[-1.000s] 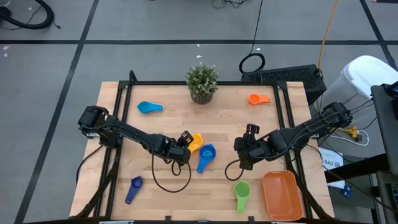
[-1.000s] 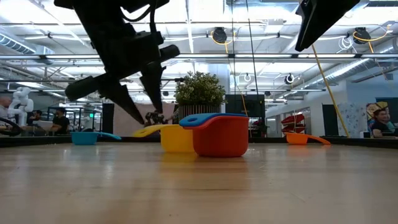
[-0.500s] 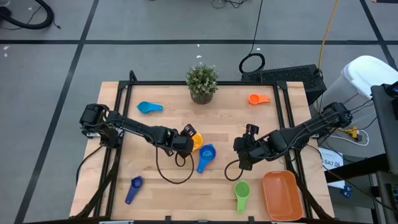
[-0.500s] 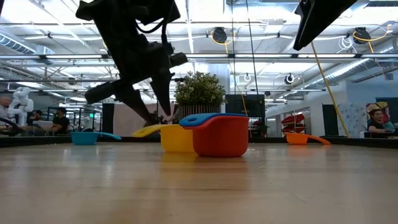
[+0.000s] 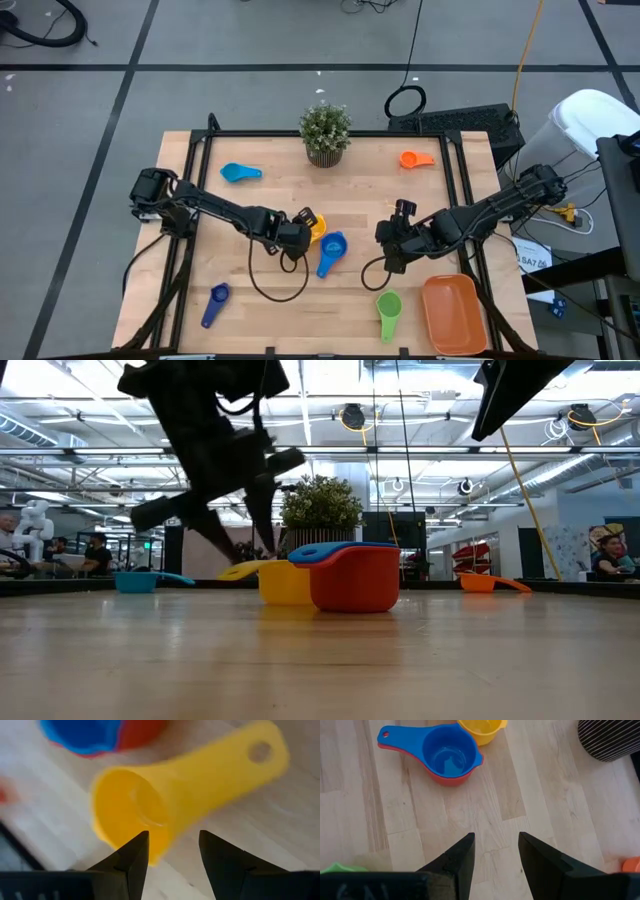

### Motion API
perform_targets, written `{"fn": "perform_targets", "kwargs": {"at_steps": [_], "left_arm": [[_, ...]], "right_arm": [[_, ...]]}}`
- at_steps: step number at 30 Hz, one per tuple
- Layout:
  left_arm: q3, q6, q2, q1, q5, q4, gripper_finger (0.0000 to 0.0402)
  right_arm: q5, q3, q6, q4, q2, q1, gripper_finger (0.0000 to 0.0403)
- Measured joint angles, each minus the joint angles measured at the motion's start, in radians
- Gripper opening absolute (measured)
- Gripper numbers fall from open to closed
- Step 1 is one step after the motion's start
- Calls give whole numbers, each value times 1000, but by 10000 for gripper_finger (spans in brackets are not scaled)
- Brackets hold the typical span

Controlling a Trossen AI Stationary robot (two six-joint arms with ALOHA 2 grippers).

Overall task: Nest measuring cups in basket
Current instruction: Stack the yellow measuring cup on top of the blue measuring cup

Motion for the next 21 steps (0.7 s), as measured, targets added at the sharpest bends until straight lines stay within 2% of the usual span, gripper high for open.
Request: {"fn": "perform_targets", "kwargs": {"at_steps": [12,16,21], "left_arm": [[-1,-34,17,8,-5,17,169],[-1,-67,17,10,2,15,123],[-1,-112,17,19,22,16,36]], "right_arm": [[0,0,6,0,0,0,146],[1,0,16,0,0,0,146],[4,0,29,0,0,0,146]]}}
